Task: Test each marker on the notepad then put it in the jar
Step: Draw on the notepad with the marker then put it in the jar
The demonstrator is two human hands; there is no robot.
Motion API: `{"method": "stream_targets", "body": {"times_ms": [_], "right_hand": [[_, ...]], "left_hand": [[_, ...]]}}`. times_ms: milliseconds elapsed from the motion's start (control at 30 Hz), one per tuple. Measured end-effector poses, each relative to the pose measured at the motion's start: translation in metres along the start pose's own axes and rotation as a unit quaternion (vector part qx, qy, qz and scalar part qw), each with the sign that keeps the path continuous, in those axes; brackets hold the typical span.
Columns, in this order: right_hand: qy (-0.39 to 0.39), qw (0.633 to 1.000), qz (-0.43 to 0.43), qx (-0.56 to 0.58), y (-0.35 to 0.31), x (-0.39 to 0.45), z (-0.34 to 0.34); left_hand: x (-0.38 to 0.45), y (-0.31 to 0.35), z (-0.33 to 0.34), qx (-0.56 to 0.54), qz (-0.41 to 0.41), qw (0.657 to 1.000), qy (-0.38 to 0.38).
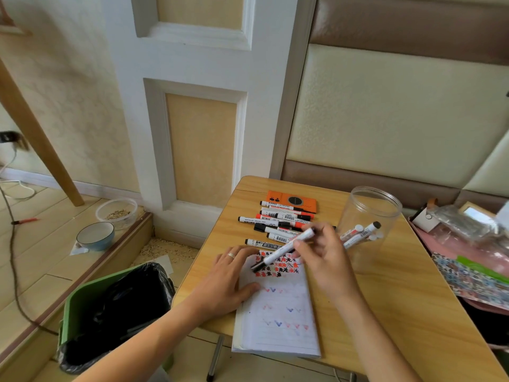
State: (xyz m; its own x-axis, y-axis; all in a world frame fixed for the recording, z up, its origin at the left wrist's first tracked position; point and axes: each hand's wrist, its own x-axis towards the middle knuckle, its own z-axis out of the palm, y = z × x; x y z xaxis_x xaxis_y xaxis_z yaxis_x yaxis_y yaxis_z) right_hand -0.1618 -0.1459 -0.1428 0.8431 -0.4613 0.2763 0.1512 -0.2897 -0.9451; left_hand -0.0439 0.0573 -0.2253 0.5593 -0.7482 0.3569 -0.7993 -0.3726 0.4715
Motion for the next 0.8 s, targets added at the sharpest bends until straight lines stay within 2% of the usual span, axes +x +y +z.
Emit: {"method": "stream_targets", "body": {"times_ms": [67,133,233,333,400,467,633,800], "right_hand": [[0.059,0.994,-0.067,-0.057,-0.017,0.009,-0.013],[0.12,0.973,-0.153,-0.125,-0.038,0.018,-0.029],[0.217,0.903,-0.282,-0.24,-0.068,0.03,-0.052],[0.288,0.845,-0.332,-0.304,-0.087,0.044,-0.075],[0.303,0.827,-0.332,-0.336,-0.091,0.052,-0.087],[0.297,0.825,-0.309,-0.369,-0.087,0.059,-0.093],[0.226,0.859,-0.18,-0.423,-0.061,0.073,-0.095],[0.168,0.862,-0.085,-0.47,-0.042,0.076,-0.091]], "left_hand": [[0.0,0.002,-0.001,0.001,0.0,1.0,-0.011],[0.0,0.001,0.0,0.024,0.016,0.999,-0.023],[0.0,0.0,0.002,0.04,0.015,0.998,-0.044],[0.001,0.001,0.002,0.043,0.015,0.998,-0.052],[0.0,0.002,0.002,0.05,0.016,0.997,-0.056],[0.0,0.003,0.002,0.055,0.017,0.997,-0.052],[0.0,0.005,0.0,0.065,0.009,0.995,-0.068],[0.0,0.007,-0.001,0.072,-0.001,0.994,-0.081]]}}
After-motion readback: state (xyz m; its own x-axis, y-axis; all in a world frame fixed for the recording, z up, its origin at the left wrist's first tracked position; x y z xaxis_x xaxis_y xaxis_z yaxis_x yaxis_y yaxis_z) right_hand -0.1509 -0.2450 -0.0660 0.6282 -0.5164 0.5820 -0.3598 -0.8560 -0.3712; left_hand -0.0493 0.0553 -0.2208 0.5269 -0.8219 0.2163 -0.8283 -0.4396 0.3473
